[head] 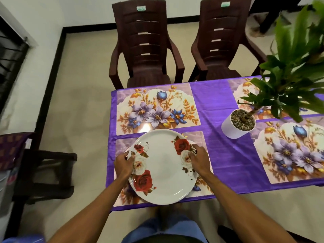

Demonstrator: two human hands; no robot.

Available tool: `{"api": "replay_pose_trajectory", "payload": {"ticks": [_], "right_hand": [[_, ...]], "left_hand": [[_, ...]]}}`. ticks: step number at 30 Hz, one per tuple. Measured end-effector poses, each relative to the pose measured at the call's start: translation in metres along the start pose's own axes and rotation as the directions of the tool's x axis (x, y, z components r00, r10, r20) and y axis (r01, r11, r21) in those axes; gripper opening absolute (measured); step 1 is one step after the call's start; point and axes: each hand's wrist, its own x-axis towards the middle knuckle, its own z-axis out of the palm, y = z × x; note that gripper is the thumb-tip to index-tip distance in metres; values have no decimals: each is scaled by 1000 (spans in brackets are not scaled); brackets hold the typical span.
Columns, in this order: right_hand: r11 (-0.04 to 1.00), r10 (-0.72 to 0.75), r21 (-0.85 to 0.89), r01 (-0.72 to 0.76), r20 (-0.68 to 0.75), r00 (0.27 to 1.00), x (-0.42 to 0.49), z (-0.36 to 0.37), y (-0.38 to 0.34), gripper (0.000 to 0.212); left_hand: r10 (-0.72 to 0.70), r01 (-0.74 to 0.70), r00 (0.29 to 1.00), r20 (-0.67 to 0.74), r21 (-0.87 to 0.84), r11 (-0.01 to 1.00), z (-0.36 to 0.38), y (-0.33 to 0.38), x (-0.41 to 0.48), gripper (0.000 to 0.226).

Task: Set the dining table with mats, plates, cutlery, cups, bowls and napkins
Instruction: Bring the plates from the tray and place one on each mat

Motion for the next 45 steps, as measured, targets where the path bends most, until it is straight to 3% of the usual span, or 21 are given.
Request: {"api": "replay_pose_trajectory", "payload": {"ticks": [20, 29, 45], "right_hand": [[996, -25, -87, 24, -7, 1000, 3, -13, -4, 34], [983, -6, -185, -12, -98, 995, 4, -24, -10, 27], [980, -11, -198, -21, -158, 987, 3, -20, -14, 26]], "left_hand": [[-6, 5, 1000, 18, 79, 997, -1, 8, -11, 26], [-51, 71, 990, -134, 148, 986, 6, 15, -24, 26], [13, 28, 984, -175, 227, 973, -6, 29, -26, 19]]}}
